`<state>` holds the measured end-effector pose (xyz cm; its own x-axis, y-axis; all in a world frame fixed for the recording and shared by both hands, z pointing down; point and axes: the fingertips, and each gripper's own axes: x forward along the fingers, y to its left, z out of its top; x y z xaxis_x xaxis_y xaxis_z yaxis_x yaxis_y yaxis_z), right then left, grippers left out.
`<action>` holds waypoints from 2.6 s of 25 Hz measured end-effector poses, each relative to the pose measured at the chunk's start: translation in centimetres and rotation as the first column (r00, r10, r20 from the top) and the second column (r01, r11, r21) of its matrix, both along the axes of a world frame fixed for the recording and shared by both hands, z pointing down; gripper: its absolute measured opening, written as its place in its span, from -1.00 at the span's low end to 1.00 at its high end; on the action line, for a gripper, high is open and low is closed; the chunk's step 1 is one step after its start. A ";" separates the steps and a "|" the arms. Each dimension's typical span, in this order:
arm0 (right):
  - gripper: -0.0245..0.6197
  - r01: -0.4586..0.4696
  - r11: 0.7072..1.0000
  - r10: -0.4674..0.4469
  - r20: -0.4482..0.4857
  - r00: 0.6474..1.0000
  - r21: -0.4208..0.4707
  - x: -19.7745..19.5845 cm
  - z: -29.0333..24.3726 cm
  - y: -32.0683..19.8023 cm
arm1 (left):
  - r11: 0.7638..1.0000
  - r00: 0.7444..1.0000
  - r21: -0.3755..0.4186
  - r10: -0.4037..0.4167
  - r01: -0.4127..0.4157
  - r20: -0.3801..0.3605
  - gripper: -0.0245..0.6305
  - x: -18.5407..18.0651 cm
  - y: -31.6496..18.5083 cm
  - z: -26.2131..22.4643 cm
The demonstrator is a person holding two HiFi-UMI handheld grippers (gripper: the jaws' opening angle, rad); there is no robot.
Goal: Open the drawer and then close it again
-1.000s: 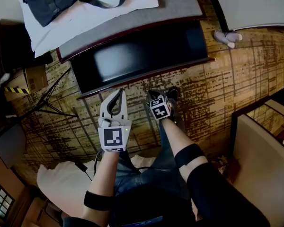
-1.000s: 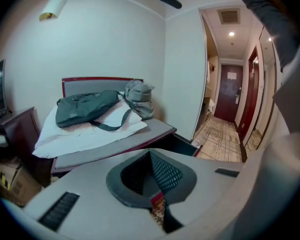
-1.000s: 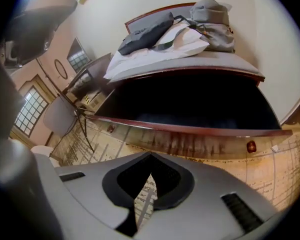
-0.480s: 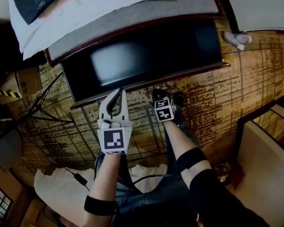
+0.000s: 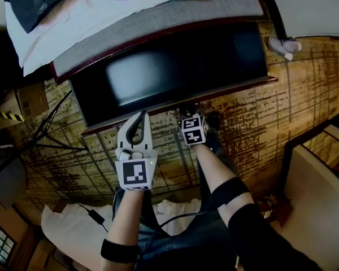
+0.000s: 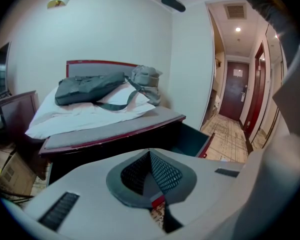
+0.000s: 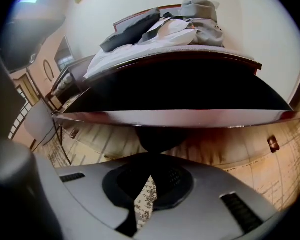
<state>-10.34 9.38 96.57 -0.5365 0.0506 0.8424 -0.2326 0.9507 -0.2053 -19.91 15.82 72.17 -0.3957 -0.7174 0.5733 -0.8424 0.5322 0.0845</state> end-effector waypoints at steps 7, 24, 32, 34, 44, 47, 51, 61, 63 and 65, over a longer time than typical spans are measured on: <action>-0.92 -0.101 0.995 0.101 0.041 0.994 0.001 -0.8 -0.2 -0.7 | 1.000 1.000 -0.003 -0.006 0.006 0.000 -0.92 -0.5 -0.1 0.4; -0.92 -0.113 0.992 0.104 0.149 0.983 0.050 -9.4 0.2 -4.7 | 0.996 0.996 0.018 -0.089 0.089 0.021 -0.92 -3.7 1.8 0.6; -0.92 -0.123 0.991 0.110 0.181 0.977 0.060 -12.8 0.3 -6.0 | 0.992 0.992 0.029 -0.124 0.123 0.028 -0.92 -5.1 3.0 1.0; -0.92 -0.124 0.991 0.110 0.190 0.975 0.059 -13.8 0.3 -6.4 | 0.991 0.991 0.028 -0.133 0.132 0.028 -0.92 -5.2 3.4 1.3; -0.92 -0.119 0.990 0.100 0.214 0.972 0.080 -18.4 0.3 -8.7 | 0.984 0.983 0.026 -0.178 0.177 0.039 -0.92 -6.8 4.5 2.0; -0.92 -0.100 0.990 0.076 0.222 0.972 0.098 -19.8 0.4 -9.3 | 0.979 0.979 0.035 -0.200 0.199 0.037 -0.92 -7.8 4.7 2.5; -0.92 -0.075 0.990 0.047 0.230 0.972 0.115 -22.0 0.3 -10.2 | 0.979 0.978 0.038 -0.202 0.200 0.057 -0.92 -8.8 4.7 2.6; -0.92 -0.048 0.984 0.009 0.224 0.975 0.171 -23.4 0.4 -11.0 | 0.976 0.974 0.047 -0.217 0.214 0.071 -0.92 -10.4 5.3 2.5; -0.92 -0.042 0.982 0.001 0.221 0.975 0.185 -23.5 0.4 -10.9 | 0.976 0.973 0.047 -0.217 0.214 0.078 -0.92 -10.6 5.7 2.4; -0.92 -0.039 0.981 -0.003 0.219 0.976 0.188 -23.5 0.4 -10.8 | 0.977 0.974 0.042 -0.211 0.208 0.087 -0.92 -10.6 6.1 2.4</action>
